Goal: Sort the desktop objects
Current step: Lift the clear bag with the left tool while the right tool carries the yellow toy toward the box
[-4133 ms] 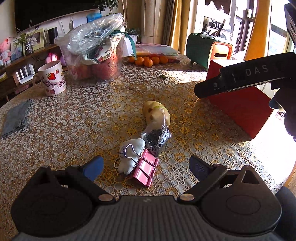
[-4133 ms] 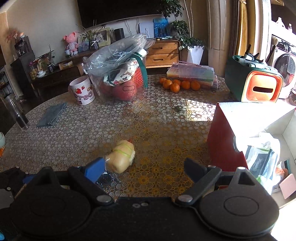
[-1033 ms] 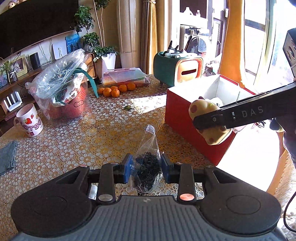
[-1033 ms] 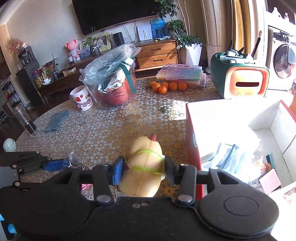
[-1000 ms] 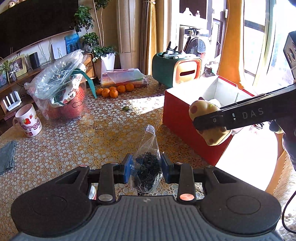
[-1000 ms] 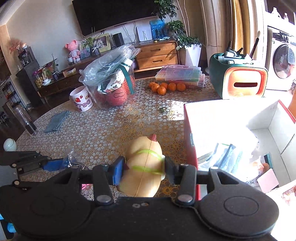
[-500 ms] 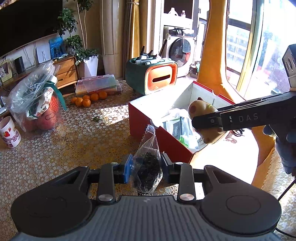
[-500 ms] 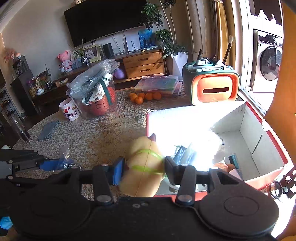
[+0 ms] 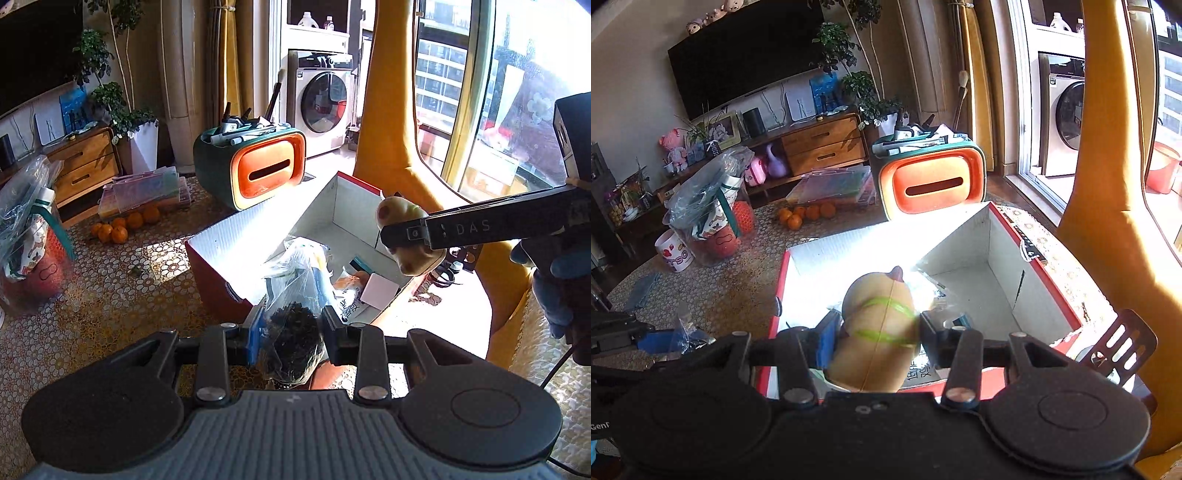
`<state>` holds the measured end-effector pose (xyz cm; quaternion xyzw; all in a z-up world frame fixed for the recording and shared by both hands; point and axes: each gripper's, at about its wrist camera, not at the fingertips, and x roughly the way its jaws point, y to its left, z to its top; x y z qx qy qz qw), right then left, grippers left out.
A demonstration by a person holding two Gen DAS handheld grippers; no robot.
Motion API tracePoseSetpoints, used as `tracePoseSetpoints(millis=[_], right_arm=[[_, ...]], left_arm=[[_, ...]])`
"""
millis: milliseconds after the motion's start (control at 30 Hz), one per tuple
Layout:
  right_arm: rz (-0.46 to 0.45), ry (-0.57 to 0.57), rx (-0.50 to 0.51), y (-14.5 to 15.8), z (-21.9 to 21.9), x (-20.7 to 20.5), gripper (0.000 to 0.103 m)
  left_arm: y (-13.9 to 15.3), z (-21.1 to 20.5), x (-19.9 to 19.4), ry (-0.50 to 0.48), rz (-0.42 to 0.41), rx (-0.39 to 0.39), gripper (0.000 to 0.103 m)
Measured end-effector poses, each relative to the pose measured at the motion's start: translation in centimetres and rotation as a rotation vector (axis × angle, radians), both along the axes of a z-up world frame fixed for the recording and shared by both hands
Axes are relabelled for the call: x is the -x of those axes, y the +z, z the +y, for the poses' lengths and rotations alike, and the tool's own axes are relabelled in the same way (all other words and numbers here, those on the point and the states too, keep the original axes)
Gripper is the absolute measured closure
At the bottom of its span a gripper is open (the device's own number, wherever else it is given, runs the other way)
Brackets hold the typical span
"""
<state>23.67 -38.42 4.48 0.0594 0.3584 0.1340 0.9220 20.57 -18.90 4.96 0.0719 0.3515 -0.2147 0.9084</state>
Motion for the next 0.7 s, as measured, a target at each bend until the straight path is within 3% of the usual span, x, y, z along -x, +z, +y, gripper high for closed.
tracePoseSetpoints(millis=[300,700], right_arm=[[0.000,-0.072,0.015,-0.5,-3.7,-1.8,0.057],[0.057,-0.076,0.068,-3.8,-4.5,-5.0,0.057]], left_arm=[[0.3,-3.1,-3.4,-0.028,0.008,-0.004,0.071],[-1.2,-7.5,-10.5,-0.032,0.104,0.057,0.071]])
